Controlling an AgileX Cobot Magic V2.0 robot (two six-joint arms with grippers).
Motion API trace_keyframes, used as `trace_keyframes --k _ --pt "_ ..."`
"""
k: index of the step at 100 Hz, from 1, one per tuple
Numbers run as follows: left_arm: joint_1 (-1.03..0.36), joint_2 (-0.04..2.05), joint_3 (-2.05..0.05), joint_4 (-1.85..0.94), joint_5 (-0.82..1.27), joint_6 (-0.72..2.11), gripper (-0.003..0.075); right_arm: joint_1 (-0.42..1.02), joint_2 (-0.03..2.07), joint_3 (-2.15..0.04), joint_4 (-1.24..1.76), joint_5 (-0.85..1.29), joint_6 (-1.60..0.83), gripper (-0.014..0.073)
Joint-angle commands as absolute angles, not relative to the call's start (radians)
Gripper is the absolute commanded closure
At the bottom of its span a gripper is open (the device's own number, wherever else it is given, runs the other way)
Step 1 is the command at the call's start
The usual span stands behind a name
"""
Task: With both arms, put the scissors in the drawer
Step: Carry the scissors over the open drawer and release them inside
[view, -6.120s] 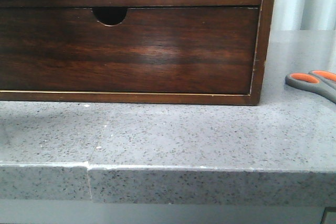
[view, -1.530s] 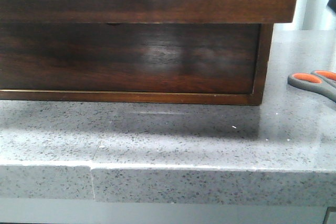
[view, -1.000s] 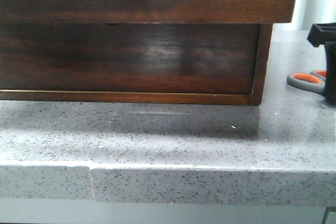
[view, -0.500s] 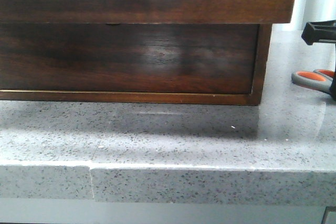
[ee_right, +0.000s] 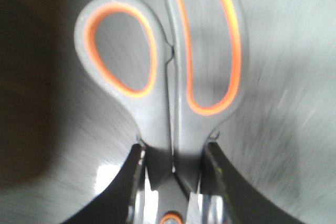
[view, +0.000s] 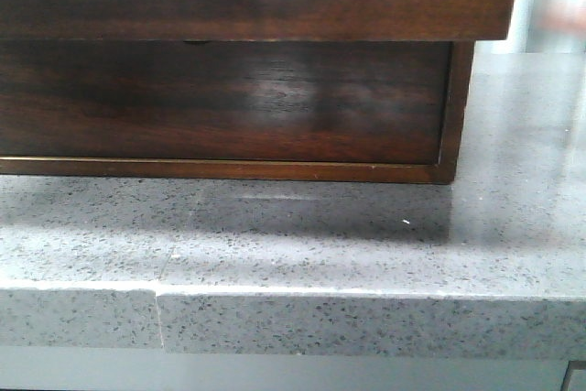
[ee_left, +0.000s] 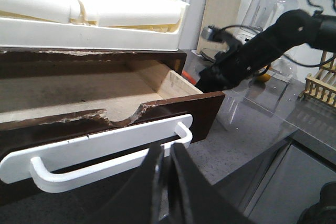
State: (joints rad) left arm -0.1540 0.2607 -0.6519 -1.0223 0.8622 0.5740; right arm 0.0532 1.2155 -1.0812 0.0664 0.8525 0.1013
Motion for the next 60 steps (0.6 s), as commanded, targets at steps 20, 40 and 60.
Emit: trace_keyframes --k 20,40,60 --pt "-0.159 0.272 -0.684 -1.065 0.808 0.574 0.0740 0.131 1.086 -1.451 0.073 0.827 -0.019 0.0659" --pt "-0.159 0.272 -0.684 -1.065 0.808 0.574 0.0740 0.327 1.105 -1.628 0.126 0.812 -0.123 0.0659" --pt "-0.159 0.272 -0.684 -1.065 0.808 0.574 0.0740 0.573 1.186 -1.685 0.126 0.811 -0.293 0.0659"
